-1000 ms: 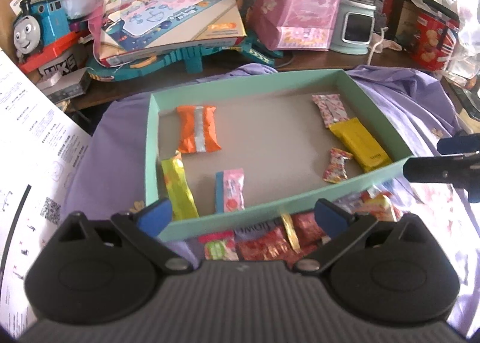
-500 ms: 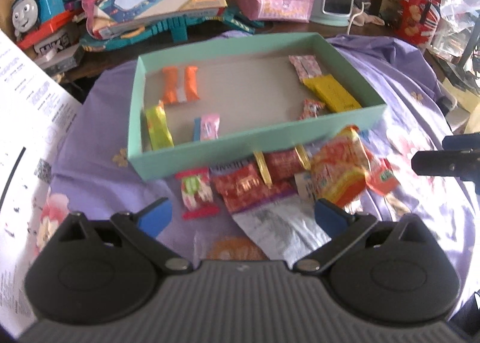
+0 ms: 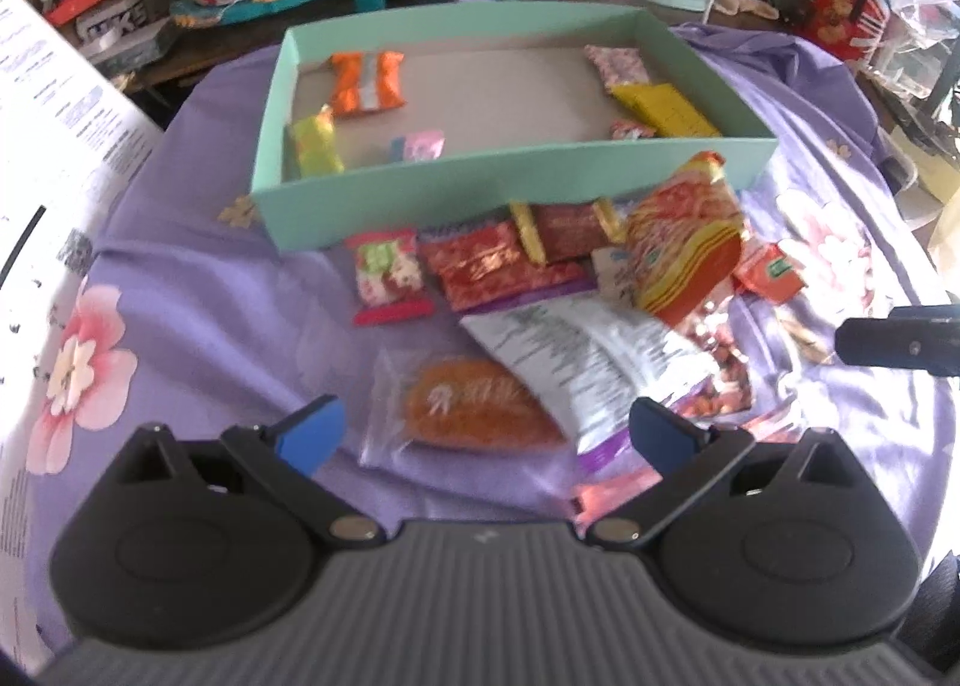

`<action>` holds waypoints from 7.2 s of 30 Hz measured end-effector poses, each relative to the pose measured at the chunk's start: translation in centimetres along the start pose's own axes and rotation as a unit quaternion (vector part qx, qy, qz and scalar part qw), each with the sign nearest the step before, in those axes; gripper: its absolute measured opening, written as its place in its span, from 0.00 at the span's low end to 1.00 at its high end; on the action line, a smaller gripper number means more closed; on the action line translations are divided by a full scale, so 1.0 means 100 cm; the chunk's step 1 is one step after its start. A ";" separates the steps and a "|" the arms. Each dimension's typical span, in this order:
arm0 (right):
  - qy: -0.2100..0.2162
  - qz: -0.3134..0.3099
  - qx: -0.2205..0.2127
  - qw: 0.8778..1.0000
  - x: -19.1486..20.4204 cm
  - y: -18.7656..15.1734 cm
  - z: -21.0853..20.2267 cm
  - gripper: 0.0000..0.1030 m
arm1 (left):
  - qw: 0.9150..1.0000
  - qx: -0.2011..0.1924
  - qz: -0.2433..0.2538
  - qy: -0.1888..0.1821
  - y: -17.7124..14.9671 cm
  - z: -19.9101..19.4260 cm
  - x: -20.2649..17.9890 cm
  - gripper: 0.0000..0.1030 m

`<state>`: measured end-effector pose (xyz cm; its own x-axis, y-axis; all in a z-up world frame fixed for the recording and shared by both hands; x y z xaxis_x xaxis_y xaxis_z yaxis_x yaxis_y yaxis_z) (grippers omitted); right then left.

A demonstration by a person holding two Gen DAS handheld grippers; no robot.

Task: Organize snacks
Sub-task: 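Withdraw both tools from the box back over the snack pile, then grasp orange striped wrapper with right tool while left tool grasps silver packet, then carry both snacks into the green box and open both tools, then withdraw both tools from the box back toward the snack pile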

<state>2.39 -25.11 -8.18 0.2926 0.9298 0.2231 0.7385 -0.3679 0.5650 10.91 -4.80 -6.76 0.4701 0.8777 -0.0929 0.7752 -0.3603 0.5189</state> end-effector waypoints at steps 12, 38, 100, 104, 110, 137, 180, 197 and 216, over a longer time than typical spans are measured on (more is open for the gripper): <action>-0.004 0.005 -0.019 1.000 0.003 0.029 0.003 1.00 | 1.000 -0.002 -0.001 -0.022 0.020 0.006 -0.011 1.00; 0.034 -0.057 0.024 0.998 0.067 0.070 0.069 0.70 | 1.000 0.023 0.000 -0.017 0.034 0.053 0.007 1.00; 0.025 -0.035 -0.019 0.999 0.023 0.049 0.024 0.27 | 0.996 0.024 0.060 -0.068 0.021 0.037 -0.061 0.39; 0.021 -0.028 -0.015 0.999 0.012 0.045 0.026 0.27 | 0.995 0.031 0.079 -0.059 0.019 0.048 -0.073 0.53; 0.020 -0.017 -0.012 1.000 0.003 0.040 0.028 0.27 | 0.995 0.018 0.078 -0.051 0.024 0.045 -0.079 0.14; -0.015 -0.097 -0.067 0.993 0.053 0.182 0.063 0.27 | 0.996 -0.072 0.039 -0.032 0.187 0.039 0.010 0.12; -0.046 -0.124 -0.095 0.987 0.052 0.217 0.088 0.98 | 0.993 -0.088 0.065 0.052 0.224 0.059 0.011 1.00; -0.042 -0.115 -0.108 0.987 0.047 0.122 -0.007 1.00 | 0.995 -0.080 0.061 0.018 0.128 -0.012 -0.030 1.00; -0.044 -0.028 -0.043 0.998 -0.011 0.024 0.001 1.00 | 0.999 -0.009 0.044 -0.024 0.032 0.027 -0.058 1.00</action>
<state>3.89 -26.95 -7.17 0.3074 0.9438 0.1217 0.7009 -0.3111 0.6419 11.75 -11.90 -6.86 0.5557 0.8269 -0.0861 0.7226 -0.4292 0.5418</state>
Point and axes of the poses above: each gripper's, at about its wrist camera, not at the fingertips, and z roughly the way its jaws point, x to its left, y to its top, the point moved 5 cm from there along z, roughly the way its jaws point, and after that the axes turned 5 degrees about -y, right-handed, at the moved point
